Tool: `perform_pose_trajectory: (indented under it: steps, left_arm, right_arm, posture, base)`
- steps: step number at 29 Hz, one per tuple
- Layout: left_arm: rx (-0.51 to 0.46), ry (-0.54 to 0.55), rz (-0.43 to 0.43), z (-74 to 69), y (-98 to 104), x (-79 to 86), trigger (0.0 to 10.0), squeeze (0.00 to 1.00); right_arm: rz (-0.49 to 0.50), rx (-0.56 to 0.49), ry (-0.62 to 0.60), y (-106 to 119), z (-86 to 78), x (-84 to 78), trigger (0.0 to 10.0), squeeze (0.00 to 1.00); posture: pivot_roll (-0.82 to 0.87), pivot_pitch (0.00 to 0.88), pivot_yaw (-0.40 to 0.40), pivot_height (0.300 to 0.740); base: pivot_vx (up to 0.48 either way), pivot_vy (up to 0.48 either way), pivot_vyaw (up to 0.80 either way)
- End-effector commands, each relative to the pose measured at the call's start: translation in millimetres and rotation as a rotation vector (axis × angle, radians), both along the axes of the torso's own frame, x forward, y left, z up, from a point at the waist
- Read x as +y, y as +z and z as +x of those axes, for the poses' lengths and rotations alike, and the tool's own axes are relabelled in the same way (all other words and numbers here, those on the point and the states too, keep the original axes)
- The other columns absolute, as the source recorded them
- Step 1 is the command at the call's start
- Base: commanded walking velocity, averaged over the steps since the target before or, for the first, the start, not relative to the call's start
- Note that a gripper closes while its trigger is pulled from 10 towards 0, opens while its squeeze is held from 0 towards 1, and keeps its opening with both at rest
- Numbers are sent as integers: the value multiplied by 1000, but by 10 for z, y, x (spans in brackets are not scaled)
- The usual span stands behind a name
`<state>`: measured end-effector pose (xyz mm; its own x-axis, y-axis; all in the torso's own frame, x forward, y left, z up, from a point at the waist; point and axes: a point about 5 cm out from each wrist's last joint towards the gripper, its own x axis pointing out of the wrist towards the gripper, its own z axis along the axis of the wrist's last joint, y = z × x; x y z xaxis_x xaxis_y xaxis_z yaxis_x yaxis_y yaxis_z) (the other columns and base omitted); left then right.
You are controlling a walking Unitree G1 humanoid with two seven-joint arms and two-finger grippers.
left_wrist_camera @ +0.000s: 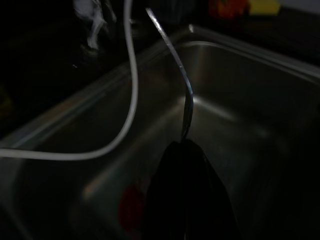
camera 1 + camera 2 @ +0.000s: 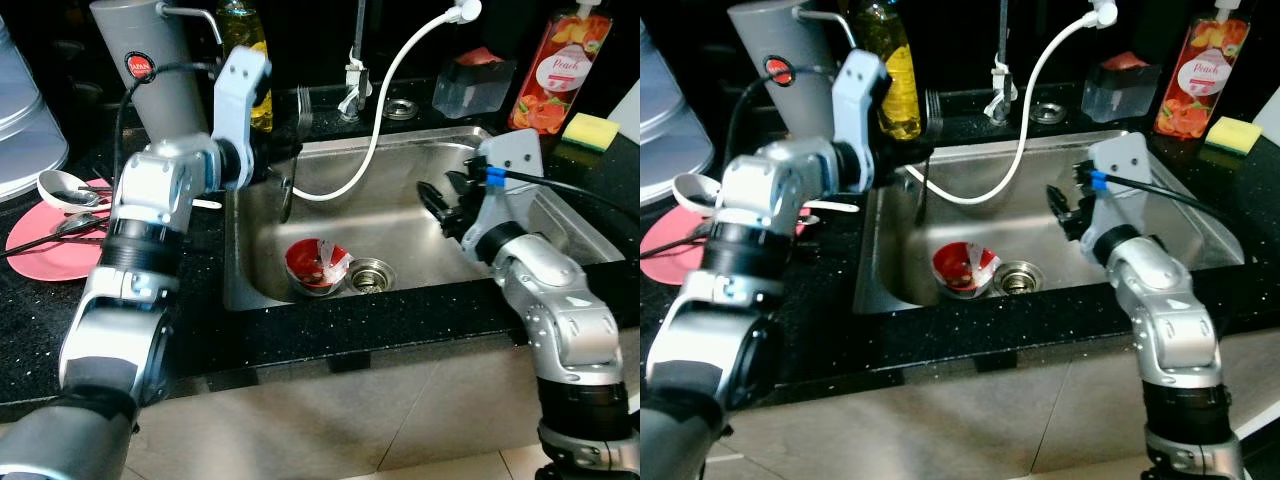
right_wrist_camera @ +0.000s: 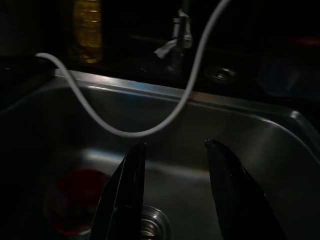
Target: Kitchen organization
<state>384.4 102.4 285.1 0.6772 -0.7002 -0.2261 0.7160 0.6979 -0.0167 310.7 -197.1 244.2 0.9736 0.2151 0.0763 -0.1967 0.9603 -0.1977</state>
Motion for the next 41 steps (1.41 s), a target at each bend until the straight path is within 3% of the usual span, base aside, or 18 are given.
perform_pose_trajectory:
  steps: [1, 4, 11, 14, 15, 16, 20, 21, 23, 26, 27, 28, 31, 32, 33, 38, 39, 41]
  left_arm:
    - [60, -27, 52, -3, -167, -91, 10000, 0]
    - [7, -111, 188, 26, -366, -299, 10000, 0]
    - [87, -180, 227, 16, -582, -512, 10000, 0]
    - [153, -201, 218, 5, -673, -556, 10000, 0]
    - [160, -202, 216, 5, -693, -563, 10000, 612]
    - [161, -198, 209, 14, -706, -565, 10000, 1000]
    - [117, -222, 129, 39, -580, -560, 10000, 1000]
    - [92, -227, 76, 46, -456, -512, 10000, 82]
    - [60, -213, 47, 59, -342, -434, 10000, 0]
    - [-6, -179, 63, 67, -189, -257, 10000, 0]
    - [-115, -140, 208, 39, -122, -49, 10000, 0]
    - [-115, -140, 208, 39, -122, -49, 10000, 0]
    - [-172, -41, 345, -84, -38, 357, 10000, 0]
    - [-172, -41, 345, -84, -38, 357, 10000, 0]
    - [-193, 50, 450, -133, -39, 586, 10000, 0]
    - [-233, 148, 653, -255, -79, 921, 10000, 0]
    - [-244, 196, 769, -360, -84, 1124, 10000, 0]
    - [-246, 212, 810, -391, -81, 1196, 10000, 0]
  right_arm:
    - [-8, 30, -33, -70, 4, -73, 10000, 0]
    - [-29, 98, -35, -164, -10, -129, 10000, 0]
    - [30, 55, -145, -100, 13, -273, 10000, 0]
    - [53, 6, -19, 20, 12, -71, 10000, 0]
    - [54, -13, 44, 66, 7, 44, 10000, 0]
    - [55, -26, 90, 98, 1, 137, 10000, 0]
    - [74, -46, 164, 124, -16, 290, 10000, 0]
    - [83, -53, 218, 137, -43, 361, 10000, 0]
    - [90, -61, 275, 157, -76, 432, 10000, 0]
    - [96, -61, 360, 180, -132, 539, 10000, 0]
    - [93, -39, 413, 165, -165, 610, 10000, 0]
    - [93, -39, 413, 165, -165, 610, 10000, 0]
    - [107, -1, 489, 103, -176, 749, 10000, 0]
    - [107, -1, 489, 103, -176, 749, 10000, 0]
    - [153, 4, 537, 106, -176, 819, 10000, 0]
    - [199, -3, 633, 165, -188, 936, 10000, 0]
    - [216, -3, 708, 206, -215, 1015, 10000, 0]
    - [219, 0, 737, 216, -226, 1044, 10000, 0]
  posture:
    - [13, 0, 66, 740]
    - [10, 0, 70, 740]
    - [-2, 0, 78, 740]
    - [-4, 0, 82, 740]
    - [-9, 0, 83, 740]
    - [-7, 0, 81, 740]
    - [3, 0, 71, 740]
    - [3, 0, 71, 740]
    - [2, 0, 71, 740]
    - [3, 0, 70, 740]
    - [8, 0, 69, 740]
    - [8, 0, 69, 740]
    - [25, 0, 63, 740]
    - [25, 0, 63, 740]
    - [36, 0, 59, 740]
    - [56, 0, 47, 740]
    - [79, 0, 32, 740]
    - [86, 0, 27, 740]
  base:
    - [0, 0, 0]
    - [0, 0, 0]
    - [0, 0, 0]
    - [0, 0, 0]
    - [0, 0, 0]
    - [0, 0, 0]
    - [0, 0, 0]
    - [0, 0, 0]
    - [0, 0, 0]
    - [0, 0, 0]
    - [0, 0, 0]
    - [0, 0, 0]
    - [0, 0, 0]
    - [0, 0, 0]
    - [0, 0, 0]
    - [0, 0, 0]
    - [0, 0, 0]
    - [0, 0, 0]
